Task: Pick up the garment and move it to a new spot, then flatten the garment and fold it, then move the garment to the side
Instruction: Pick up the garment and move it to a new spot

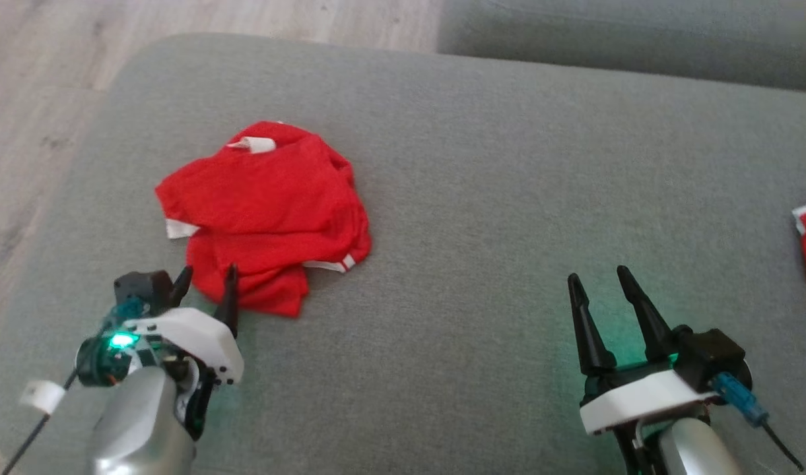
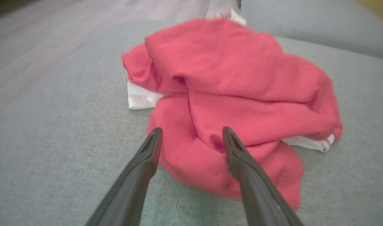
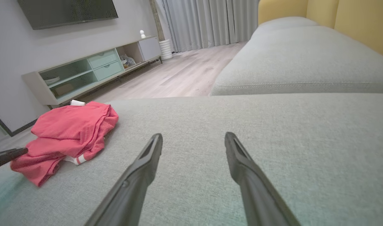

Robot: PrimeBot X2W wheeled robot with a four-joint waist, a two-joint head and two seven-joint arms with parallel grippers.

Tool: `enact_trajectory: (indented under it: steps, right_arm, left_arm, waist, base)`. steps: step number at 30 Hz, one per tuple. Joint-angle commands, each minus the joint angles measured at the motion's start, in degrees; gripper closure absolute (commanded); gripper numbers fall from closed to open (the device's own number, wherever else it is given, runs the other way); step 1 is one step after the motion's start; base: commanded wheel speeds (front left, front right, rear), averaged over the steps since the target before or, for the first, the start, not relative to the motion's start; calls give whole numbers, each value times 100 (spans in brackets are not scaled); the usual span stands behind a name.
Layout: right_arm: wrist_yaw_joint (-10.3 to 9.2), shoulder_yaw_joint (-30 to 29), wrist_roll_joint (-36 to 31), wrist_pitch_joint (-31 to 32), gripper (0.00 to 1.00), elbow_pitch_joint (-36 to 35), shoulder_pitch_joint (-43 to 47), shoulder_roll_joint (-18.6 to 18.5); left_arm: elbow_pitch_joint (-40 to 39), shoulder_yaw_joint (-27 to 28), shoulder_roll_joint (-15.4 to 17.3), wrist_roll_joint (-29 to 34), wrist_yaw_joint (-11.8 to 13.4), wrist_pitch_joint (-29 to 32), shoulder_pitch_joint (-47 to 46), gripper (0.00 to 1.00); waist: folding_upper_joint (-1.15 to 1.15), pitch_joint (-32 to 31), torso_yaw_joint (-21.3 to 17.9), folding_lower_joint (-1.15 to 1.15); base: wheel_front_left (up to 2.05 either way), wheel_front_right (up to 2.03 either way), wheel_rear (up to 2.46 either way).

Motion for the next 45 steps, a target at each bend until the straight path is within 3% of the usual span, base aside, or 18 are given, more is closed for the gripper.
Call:
enact_trajectory:
  steps: [1, 8, 10, 17, 21, 23, 29, 34, 45]
  right_arm:
    - [-4, 137, -52, -63, 0, -187, -239, -24]
    - [-4, 154, -61, -63, 0, -190, -345, -24]
    - [-4, 129, -54, -63, 0, -203, -371, -24]
    - [-4, 121, 3, -63, 0, -172, -339, -24]
    - [-4, 76, 82, -63, 0, -198, -294, -24]
    - [-4, 36, 125, -63, 0, -198, -258, -24]
    - [-4, 69, 224, -63, 0, -213, -234, -24]
    - [-4, 150, 336, -63, 0, -255, -260, -24]
    - [-4, 203, 394, -63, 0, -339, -423, -24]
  left_arm:
    - [19, 153, 219, -68, -28, 101, -304, 0]
    - [692, 141, 258, -322, -60, 372, -595, 0]
    - [868, 30, 276, -432, -75, 390, -676, 96]
    - [499, -369, 364, -711, -81, -386, -756, 100]
    - [-91, -571, 543, -821, -82, -1242, -855, 100]
    - [-611, -411, 624, -770, -54, -1546, -978, 100]
    - [-2182, -247, 699, -451, -46, -1606, -920, 100]
    - [-2946, -383, 829, -350, -58, -1576, -870, 100]
    - [-3783, -1579, 931, -365, -81, -1273, -1186, 100]
  waist:
    - [0, 120, -124, -1]
    - [0, 190, -263, -1]
    - [0, 174, -314, -1]
    - [0, -7, -387, -1]
    - [0, -207, -440, -1]
    - [0, -287, -438, -1]
    - [0, -413, -509, -1]
    - [0, -436, -688, -1]
    - [0, -353, -1372, -1]
  base:
    - [0, 0, 0]
    - [0, 0, 0]
    - [0, 0, 0]
    - [0, 0, 0]
    - [0, 0, 0]
    - [0, 0, 0]
    - [0, 0, 0]
    - [0, 0, 0]
    - [0, 0, 0]
